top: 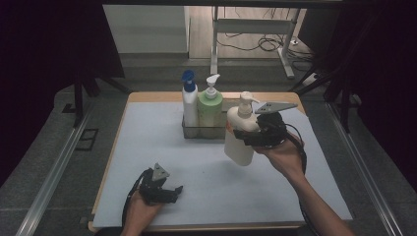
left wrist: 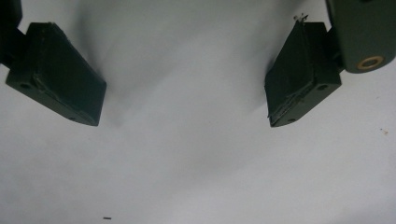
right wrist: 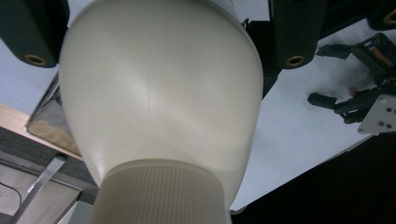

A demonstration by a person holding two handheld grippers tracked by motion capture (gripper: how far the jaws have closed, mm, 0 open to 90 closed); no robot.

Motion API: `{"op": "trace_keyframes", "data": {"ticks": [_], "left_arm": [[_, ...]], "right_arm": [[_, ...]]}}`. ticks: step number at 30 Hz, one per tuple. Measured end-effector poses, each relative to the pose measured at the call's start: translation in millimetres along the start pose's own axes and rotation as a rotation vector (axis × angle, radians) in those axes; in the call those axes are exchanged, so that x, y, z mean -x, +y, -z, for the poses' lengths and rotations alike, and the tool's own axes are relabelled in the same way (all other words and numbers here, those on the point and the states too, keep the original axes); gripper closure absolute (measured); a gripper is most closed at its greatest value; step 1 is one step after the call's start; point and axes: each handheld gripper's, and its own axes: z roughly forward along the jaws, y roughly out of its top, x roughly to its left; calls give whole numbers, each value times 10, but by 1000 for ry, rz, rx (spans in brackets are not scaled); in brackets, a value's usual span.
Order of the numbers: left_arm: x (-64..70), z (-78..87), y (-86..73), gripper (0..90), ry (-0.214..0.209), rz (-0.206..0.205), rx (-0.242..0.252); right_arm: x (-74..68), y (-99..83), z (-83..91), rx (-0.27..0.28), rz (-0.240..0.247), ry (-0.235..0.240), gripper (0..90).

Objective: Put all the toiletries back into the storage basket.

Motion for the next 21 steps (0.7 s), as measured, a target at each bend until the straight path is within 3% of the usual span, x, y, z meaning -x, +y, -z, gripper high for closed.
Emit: {"op": "trace_keyframes", "data": {"ticks": [10, 21], "left_arm": [[0, 2, 0, 123, 1, 2, -3], [-1, 1, 1, 123, 1, -1, -2]], "right_arm": [[143, 197, 71, 26, -14, -39, 372], [291, 353, 6, 50, -41, -74, 372]]}}
